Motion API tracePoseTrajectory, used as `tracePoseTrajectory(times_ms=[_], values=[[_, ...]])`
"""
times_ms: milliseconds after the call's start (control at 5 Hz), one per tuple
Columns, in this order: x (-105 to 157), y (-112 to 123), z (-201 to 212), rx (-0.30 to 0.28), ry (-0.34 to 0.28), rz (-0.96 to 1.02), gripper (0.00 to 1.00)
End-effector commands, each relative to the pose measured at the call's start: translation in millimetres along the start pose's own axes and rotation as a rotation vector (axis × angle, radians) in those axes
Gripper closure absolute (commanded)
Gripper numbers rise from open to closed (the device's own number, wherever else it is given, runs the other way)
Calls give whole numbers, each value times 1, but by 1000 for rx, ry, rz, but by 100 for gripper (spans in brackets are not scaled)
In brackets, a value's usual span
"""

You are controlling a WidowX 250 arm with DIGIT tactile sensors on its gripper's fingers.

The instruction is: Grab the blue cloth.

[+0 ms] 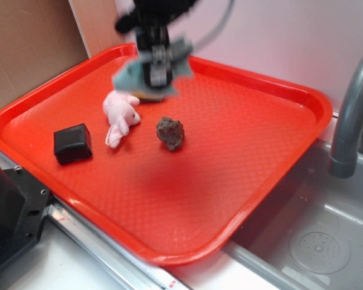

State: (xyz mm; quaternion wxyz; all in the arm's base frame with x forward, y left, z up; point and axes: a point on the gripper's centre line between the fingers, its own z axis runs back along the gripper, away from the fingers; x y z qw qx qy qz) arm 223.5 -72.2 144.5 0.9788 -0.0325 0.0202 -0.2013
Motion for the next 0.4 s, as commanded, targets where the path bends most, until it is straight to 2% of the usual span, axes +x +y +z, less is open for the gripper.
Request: tracePoseTrajectory(times_ms=[0,200], values=[[-33,10,84,52,-234,488,100],[-31,9,77,17,-186,463,100]])
